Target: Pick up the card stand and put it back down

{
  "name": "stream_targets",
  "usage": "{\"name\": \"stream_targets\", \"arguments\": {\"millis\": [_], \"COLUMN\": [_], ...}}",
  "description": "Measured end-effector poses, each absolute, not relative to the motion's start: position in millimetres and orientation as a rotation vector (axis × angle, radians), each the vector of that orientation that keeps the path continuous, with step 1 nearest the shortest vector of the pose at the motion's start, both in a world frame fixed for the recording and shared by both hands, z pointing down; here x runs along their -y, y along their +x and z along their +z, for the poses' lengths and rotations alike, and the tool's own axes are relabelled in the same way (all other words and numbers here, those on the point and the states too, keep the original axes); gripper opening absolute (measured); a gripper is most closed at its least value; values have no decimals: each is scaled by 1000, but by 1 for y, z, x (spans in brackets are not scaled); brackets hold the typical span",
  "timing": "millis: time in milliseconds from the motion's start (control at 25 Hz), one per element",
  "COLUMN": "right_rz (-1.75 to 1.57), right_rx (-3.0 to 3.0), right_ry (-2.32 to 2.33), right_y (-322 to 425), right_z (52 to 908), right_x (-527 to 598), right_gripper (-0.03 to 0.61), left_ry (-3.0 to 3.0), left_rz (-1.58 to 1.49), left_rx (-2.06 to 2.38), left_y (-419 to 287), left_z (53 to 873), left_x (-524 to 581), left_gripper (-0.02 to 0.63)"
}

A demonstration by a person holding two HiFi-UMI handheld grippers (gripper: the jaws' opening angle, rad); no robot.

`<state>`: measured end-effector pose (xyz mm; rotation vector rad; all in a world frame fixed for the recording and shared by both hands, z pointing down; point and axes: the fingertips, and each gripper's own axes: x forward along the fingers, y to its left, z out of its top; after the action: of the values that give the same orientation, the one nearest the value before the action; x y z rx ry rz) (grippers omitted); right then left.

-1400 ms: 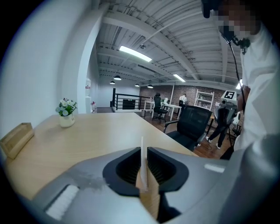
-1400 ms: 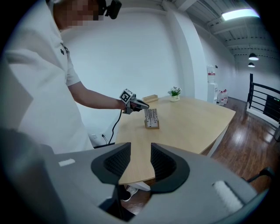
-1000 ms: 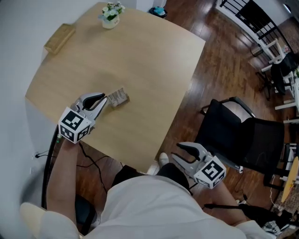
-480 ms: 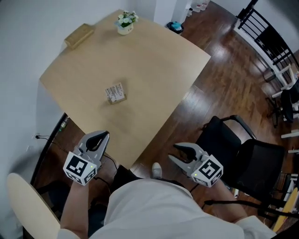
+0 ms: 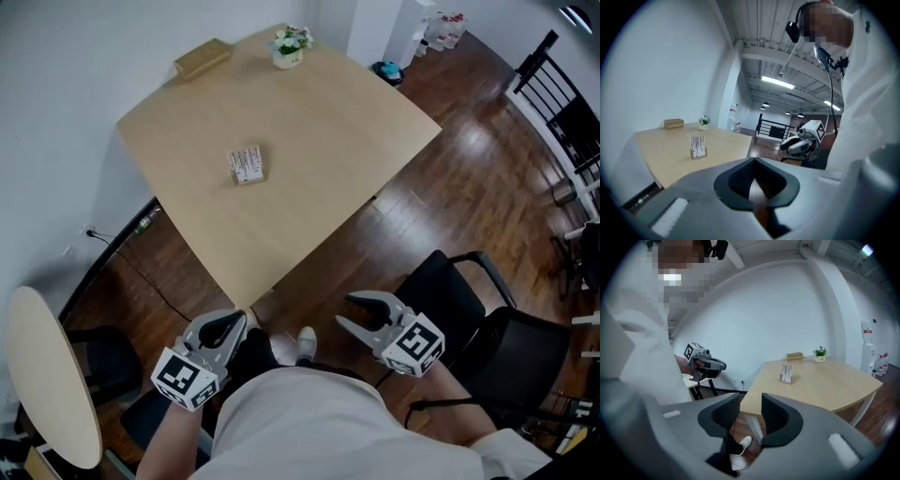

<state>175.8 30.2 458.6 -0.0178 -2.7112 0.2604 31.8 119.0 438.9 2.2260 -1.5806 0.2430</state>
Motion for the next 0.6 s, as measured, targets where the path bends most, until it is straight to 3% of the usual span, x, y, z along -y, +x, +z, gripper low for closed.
{"name": "stream_targets", "arguments": {"millis": [600], "right_rz": [222], "right_rx": [2756], "right_ry": [-2], "right_y": [208], "right_z": [448], "right_x": [-49], "right_gripper": [143], "left_ry": [2254], "left_rz": [184], "left_rx": [1616], "left_y": [67], "left_z": [417], "left_x": [-128], "left_gripper": [5]}}
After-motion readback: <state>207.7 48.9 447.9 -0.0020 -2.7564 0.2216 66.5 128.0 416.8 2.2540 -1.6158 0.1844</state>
